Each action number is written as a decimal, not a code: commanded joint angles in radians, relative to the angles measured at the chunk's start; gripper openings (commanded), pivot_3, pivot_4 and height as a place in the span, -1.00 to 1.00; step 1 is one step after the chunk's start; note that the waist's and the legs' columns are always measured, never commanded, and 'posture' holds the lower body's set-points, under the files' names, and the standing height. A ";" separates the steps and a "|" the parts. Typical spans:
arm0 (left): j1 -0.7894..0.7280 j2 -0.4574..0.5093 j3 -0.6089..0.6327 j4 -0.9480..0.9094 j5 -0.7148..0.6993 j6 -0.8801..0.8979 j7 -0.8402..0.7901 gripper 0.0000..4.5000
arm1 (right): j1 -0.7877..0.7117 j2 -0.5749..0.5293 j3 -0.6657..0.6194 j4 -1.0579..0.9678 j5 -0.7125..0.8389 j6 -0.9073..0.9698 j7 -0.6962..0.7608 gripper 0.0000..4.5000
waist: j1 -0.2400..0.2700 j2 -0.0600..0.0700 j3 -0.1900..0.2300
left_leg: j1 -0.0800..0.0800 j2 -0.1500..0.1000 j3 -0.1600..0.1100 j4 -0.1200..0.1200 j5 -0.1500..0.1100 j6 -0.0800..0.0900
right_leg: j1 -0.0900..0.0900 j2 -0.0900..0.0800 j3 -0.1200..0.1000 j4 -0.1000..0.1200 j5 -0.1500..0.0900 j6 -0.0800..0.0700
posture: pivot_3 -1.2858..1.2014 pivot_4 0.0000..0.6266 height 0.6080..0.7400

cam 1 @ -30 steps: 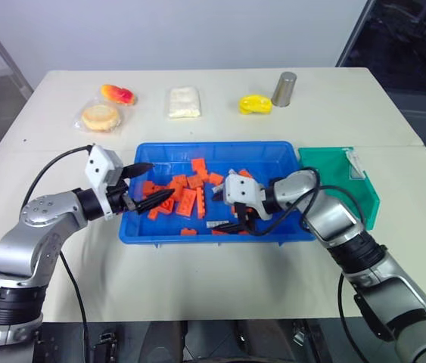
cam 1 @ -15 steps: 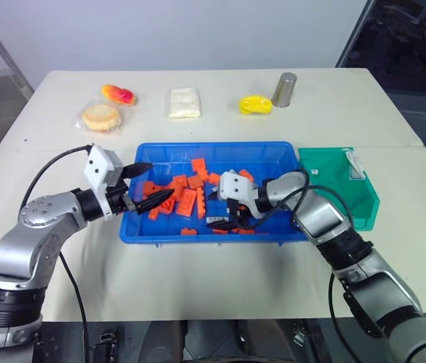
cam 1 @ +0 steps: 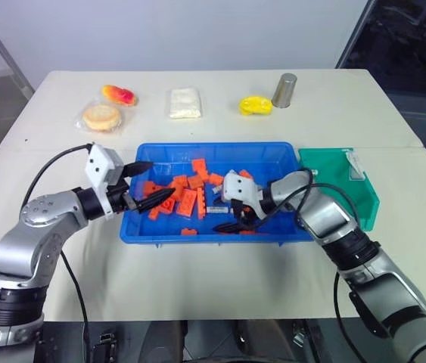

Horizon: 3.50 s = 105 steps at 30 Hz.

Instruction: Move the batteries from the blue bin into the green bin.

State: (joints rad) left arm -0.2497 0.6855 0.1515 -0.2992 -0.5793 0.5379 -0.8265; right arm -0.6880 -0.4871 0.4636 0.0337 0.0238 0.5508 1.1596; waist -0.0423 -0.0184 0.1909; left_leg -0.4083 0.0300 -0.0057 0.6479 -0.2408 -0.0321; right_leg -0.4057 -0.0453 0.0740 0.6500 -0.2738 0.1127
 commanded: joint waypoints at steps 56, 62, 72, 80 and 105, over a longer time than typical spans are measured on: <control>-0.407 -0.082 -0.182 0.326 0.072 -0.107 -0.346 1.00 | 0.201 -0.601 -0.562 -0.235 0.089 0.144 -0.240 0.99 | 0.021 0.000 0.003 | -0.006 0.000 0.001 0.000 0.000 0.000 | -0.005 0.000 0.000 -0.002 0.000 0.000 | 0.03 -0.52 1.00; -0.382 0.000 -0.134 0.349 0.107 -0.122 -0.320 1.00 | -0.004 -0.333 -0.421 -0.278 0.179 0.143 -0.255 0.99 | -0.002 0.000 0.003 | -0.005 0.001 0.000 0.000 0.000 0.000 | -0.005 0.002 0.000 -0.001 0.000 0.000 | 0.03 -0.52 1.00; -0.247 0.124 -0.031 0.205 0.076 -0.064 -0.288 1.00 | -0.056 -0.149 -0.228 -0.044 0.137 -0.098 -0.155 0.99 | 0.007 -0.001 0.004 | -0.010 -0.001 0.000 0.002 0.000 0.000 | -0.007 -0.001 -0.001 -0.002 0.000 0.000 | 0.03 -0.52 1.00; -0.158 0.080 0.009 -0.009 -0.007 0.047 -0.158 1.00 | -0.166 -0.089 -0.140 0.247 0.035 -0.371 -0.063 0.99 | -0.001 -0.001 0.004 | -0.010 0.000 -0.001 0.002 0.000 0.000 | -0.007 0.000 -0.001 -0.001 0.000 0.000 | 0.03 -0.52 1.00; -0.122 0.089 0.045 -0.152 -0.086 0.107 -0.031 1.00 | -0.311 0.071 -0.104 0.697 -0.076 -0.483 0.108 0.99 | -0.004 -0.001 0.004 | -0.007 0.000 0.000 0.001 0.000 0.000 | -0.007 0.000 -0.001 0.001 0.000 0.000 | 0.03 -0.52 1.00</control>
State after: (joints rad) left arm -0.3602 0.7661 0.1754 -0.4260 -0.6509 0.6530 -0.8633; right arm -0.9717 -0.4289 0.3790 0.7245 -0.0639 0.0442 1.2569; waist -0.0463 -0.0194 0.1947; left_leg -0.4150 0.0299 -0.0061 0.6491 -0.2406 -0.0324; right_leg -0.4122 -0.0457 0.0731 0.6512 -0.2735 0.1127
